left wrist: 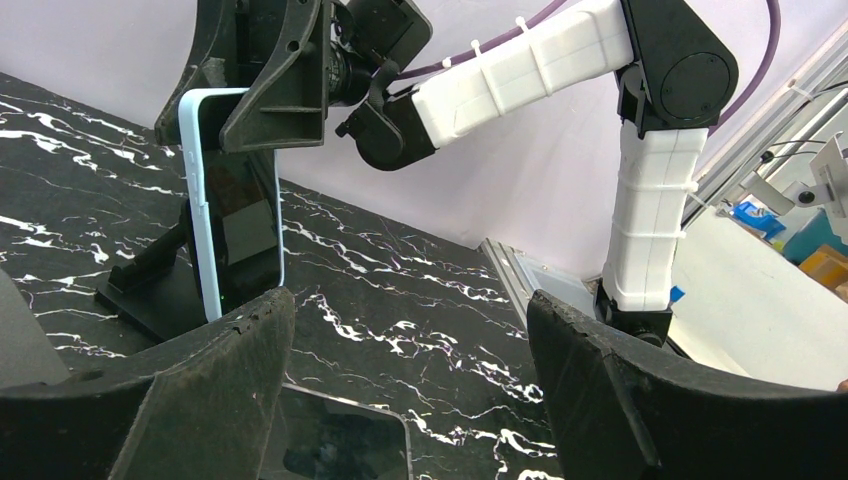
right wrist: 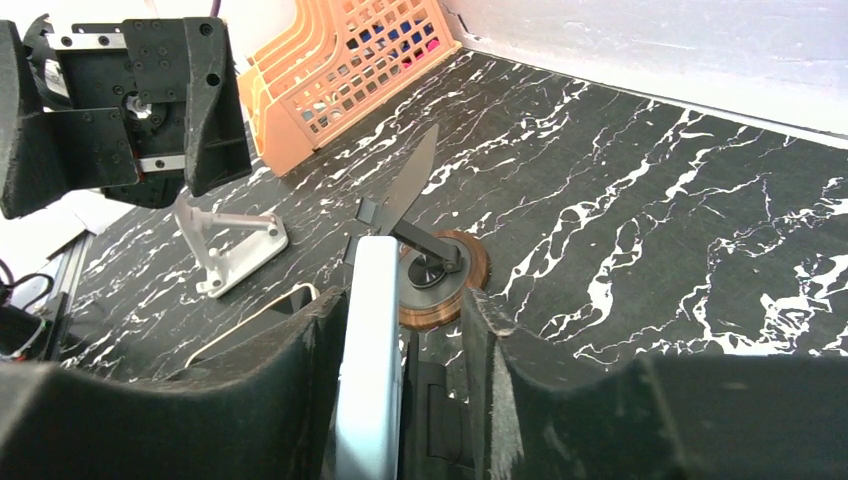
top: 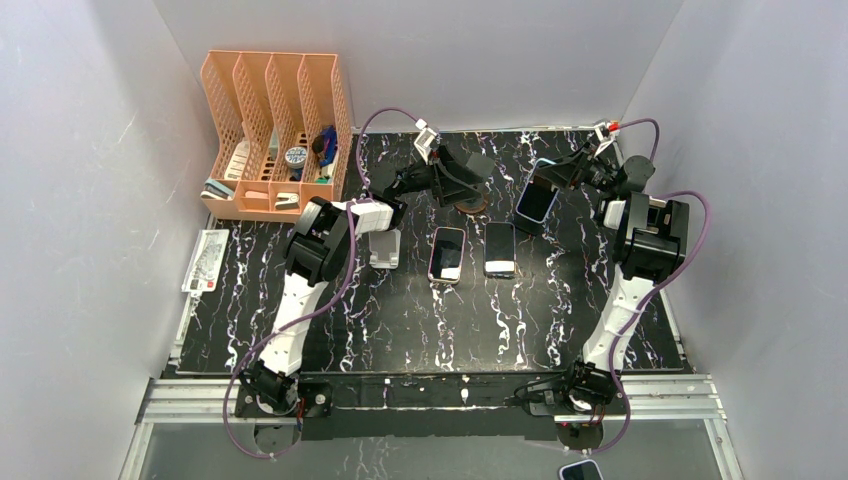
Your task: Place the phone on the phone stand
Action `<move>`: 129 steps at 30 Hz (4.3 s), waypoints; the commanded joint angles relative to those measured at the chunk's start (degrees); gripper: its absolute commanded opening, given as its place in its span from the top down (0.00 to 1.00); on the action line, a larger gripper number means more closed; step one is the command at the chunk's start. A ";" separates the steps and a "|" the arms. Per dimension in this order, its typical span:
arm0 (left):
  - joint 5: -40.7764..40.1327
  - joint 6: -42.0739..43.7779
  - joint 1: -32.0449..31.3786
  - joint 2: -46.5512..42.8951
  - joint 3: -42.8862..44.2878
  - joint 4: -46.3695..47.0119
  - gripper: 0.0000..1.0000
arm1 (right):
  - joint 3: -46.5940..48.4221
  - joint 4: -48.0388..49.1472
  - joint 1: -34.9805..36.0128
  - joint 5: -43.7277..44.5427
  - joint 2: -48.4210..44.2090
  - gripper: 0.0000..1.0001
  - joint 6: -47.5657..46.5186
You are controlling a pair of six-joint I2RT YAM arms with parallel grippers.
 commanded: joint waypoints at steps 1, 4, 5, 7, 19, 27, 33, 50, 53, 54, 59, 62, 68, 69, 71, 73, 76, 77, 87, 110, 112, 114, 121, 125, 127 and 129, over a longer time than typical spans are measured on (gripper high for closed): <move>1.33 -0.24 0.29 -0.27 2.41 4.43 0.16 | 0.28 -0.26 -0.35 1.15 -0.69 0.42 -2.88; 1.37 -0.40 0.29 -0.23 2.53 4.43 0.16 | -0.02 -0.38 -0.69 1.68 -1.75 0.36 -3.01; 1.39 -0.50 0.29 -0.21 2.64 4.43 0.16 | 0.09 -0.63 -0.86 1.63 -1.98 0.34 -3.00; 1.50 -0.71 0.29 -0.23 2.75 4.43 0.16 | 0.12 -0.92 -1.15 1.61 -2.47 0.31 -2.89; 2.80 -0.91 0.38 -2.25 3.26 4.52 0.15 | -2.02 -6.59 -3.62 3.98 -8.81 0.01 -5.48; 2.49 1.26 0.56 -6.05 1.62 4.51 0.13 | -7.53 -30.48 -4.06 14.11 -21.23 0.01 -24.90; 1.40 4.66 0.99 -10.92 -0.46 4.23 0.14 | -13.84 -33.32 -4.09 29.38 -30.41 0.01 -18.78; -21.70 29.30 11.12 -24.20 0.54 -37.90 0.18 | -15.80 -85.42 37.23 84.03 -53.28 0.01 -24.47; -25.48 34.95 11.07 -24.90 3.48 -49.45 0.18 | -15.38 -91.65 42.65 90.12 -50.79 0.01 -22.02; -26.39 36.10 11.08 -24.98 3.91 -51.31 0.18 | -14.93 -93.32 44.13 90.76 -49.45 0.01 -21.40; -27.34 36.77 10.89 -25.03 4.04 -52.96 0.16 | -12.52 -96.33 48.72 93.76 -41.64 0.01 -18.78; -26.60 37.29 10.43 -24.86 4.13 -53.15 0.16 | -13.10 -94.59 48.94 95.02 -38.74 0.01 -18.30; -24.86 38.43 10.14 -23.87 4.86 -54.19 0.15 | -15.16 -93.44 48.04 93.10 -34.69 0.01 -17.60; -24.56 38.43 10.10 -23.80 4.89 -54.20 0.15 | -15.89 -92.84 47.67 92.72 -34.99 0.01 -17.41; -23.98 38.43 10.04 -23.34 5.02 -54.20 0.15 | -17.32 -91.36 46.51 91.12 -36.08 0.01 -17.14; -23.69 38.23 10.01 -22.95 5.14 -53.94 0.16 | -18.51 -90.16 44.82 89.20 -37.09 0.01 -17.22; -22.69 37.91 9.87 -22.48 4.99 -53.26 0.16 | -20.04 -88.60 42.61 86.24 -37.59 0.01 -17.47; -22.55 37.97 9.87 -22.37 5.05 -53.23 0.16 | -20.35 -88.22 42.18 85.79 -37.60 0.01 -17.48; -21.30 38.34 9.87 -21.68 5.38 -53.66 0.17 | -21.58 -83.95 41.01 79.46 -35.66 0.01 -18.13; -19.89 38.70 9.87 -19.91 6.03 -54.21 0.17 | -21.10 -85.74 41.28 87.84 -36.70 0.01 -19.15; -19.85 38.49 9.81 -19.62 6.01 -54.15 0.17 | -21.59 -84.95 41.35 87.97 -38.16 0.01 -19.70; -19.79 38.40 9.86 -19.42 6.00 -54.00 0.17 | -21.99 -84.55 41.35 88.37 -39.41 0.01 -20.18; -19.68 38.51 9.87 -19.21 5.98 -54.01 0.17 | -22.46 -83.74 41.36 85.78 -37.18 0.01 -20.83; -19.38 38.70 9.85 -19.07 6.16 -54.14 0.17 | -22.56 -83.68 41.36 86.37 -34.94 0.01 -21.02; -19.17 38.70 9.87 -18.93 6.17 -54.20 0.17 | -22.60 -83.70 41.35 86.67 -34.13 0.01 -21.37; -19.21 38.71 9.83 -18.76 6.18 -54.17 0.17 | -22.69 -83.77 41.39 87.08 -33.62 0.01 -21.53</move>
